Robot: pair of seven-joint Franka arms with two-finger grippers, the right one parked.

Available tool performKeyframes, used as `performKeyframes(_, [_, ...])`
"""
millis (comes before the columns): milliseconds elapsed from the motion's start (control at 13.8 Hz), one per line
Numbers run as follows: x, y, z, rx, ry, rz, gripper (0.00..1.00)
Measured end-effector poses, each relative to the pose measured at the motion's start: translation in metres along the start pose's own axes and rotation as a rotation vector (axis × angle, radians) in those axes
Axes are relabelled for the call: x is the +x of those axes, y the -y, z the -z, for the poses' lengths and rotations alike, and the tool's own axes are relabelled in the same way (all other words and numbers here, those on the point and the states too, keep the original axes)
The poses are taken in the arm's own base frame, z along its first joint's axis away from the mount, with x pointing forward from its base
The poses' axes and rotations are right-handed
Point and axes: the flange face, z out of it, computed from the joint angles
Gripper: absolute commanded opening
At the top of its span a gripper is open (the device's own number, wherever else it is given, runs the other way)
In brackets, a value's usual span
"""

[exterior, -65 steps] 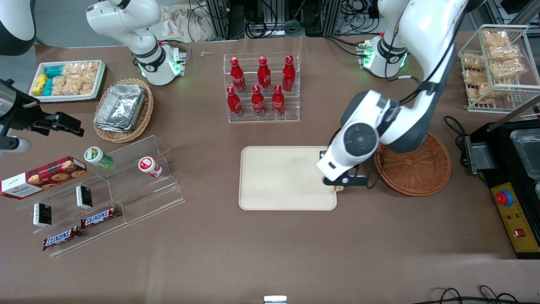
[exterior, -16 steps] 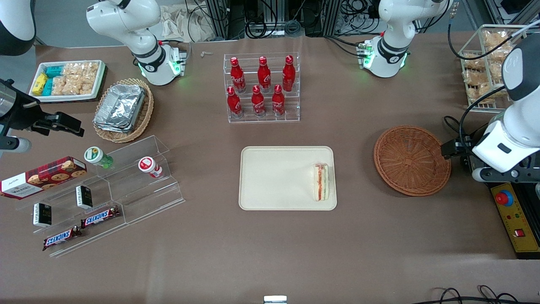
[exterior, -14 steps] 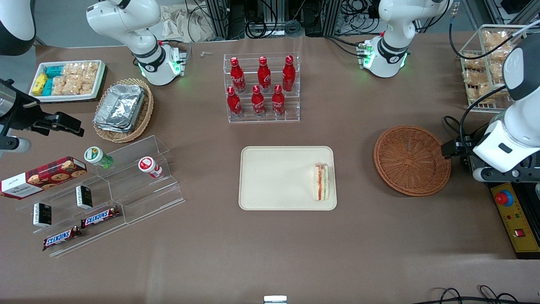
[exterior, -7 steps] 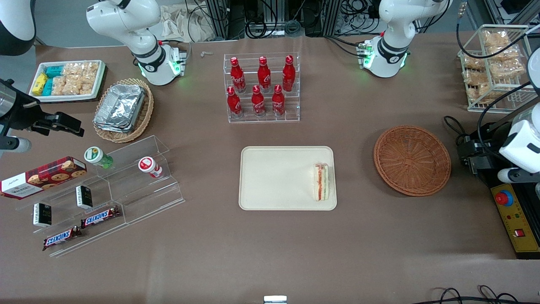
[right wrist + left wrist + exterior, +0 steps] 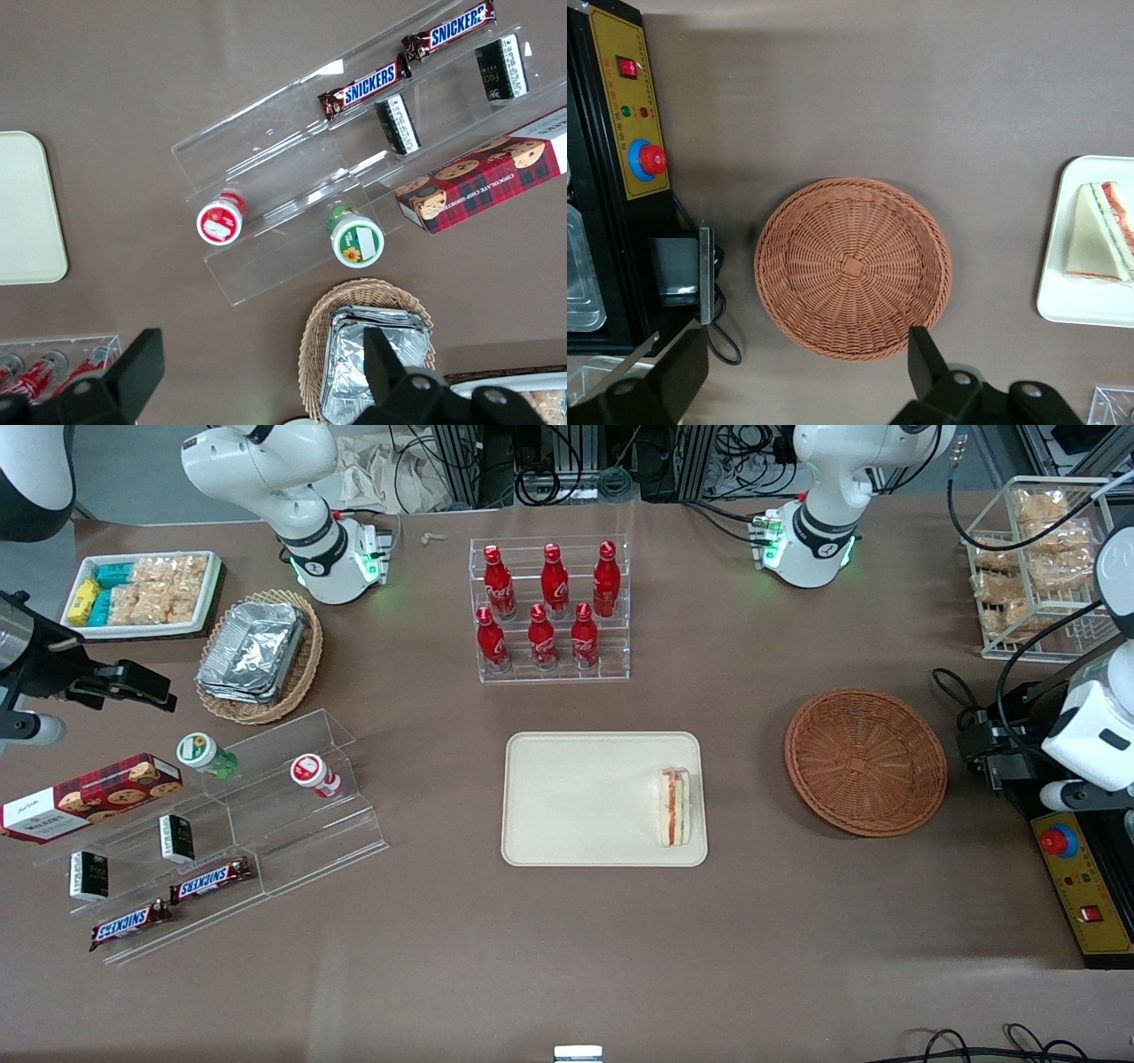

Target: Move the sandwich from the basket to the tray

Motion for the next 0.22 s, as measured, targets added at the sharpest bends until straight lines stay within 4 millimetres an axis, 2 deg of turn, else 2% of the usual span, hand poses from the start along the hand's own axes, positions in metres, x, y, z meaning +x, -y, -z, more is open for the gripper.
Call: performKeyframes(217, [0.0000,-0.0003,-0.0001,-0.011,0.001,0.005,1.00])
